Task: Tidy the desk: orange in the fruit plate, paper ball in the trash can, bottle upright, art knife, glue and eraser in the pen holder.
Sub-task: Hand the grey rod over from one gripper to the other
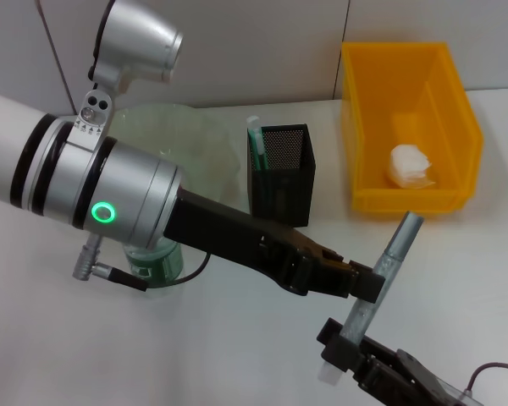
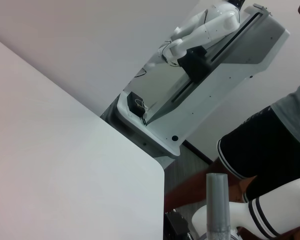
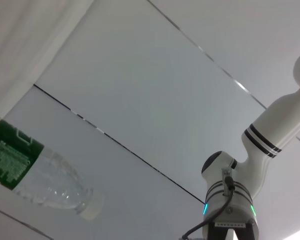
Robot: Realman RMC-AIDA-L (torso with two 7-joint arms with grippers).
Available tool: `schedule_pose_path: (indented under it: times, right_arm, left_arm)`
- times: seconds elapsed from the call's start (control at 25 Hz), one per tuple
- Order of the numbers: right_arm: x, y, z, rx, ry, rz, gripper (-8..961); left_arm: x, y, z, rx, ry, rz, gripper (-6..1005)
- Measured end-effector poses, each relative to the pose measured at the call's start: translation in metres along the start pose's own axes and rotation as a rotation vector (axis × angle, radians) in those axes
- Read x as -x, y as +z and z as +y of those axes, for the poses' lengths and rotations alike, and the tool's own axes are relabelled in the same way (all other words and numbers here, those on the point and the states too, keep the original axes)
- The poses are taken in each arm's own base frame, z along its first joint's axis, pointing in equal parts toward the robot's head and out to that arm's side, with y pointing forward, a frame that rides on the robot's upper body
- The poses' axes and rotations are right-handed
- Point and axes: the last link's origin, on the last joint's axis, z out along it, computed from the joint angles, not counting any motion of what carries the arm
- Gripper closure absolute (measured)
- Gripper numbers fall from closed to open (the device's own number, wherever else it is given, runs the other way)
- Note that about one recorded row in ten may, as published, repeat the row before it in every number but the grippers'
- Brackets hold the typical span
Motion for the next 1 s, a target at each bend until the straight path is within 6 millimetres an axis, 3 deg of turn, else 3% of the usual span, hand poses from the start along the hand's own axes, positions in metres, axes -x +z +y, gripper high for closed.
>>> schedule_pose_path:
  times: [0.24,1.0]
  right_arm:
    - [-0.0002,0.0008,0.0007,0.002,-0.013,-0.001,573]
    - [0.0001,0.0033,-0.0001,0.010,-0.048,0.030,720]
  left_arm:
    - [-0.0012,-0.0009,0.0002,0.001,0.003,0.007,880]
    - [-0.0018,-0.0018,0.0002,0.003,0.003,0.014,861]
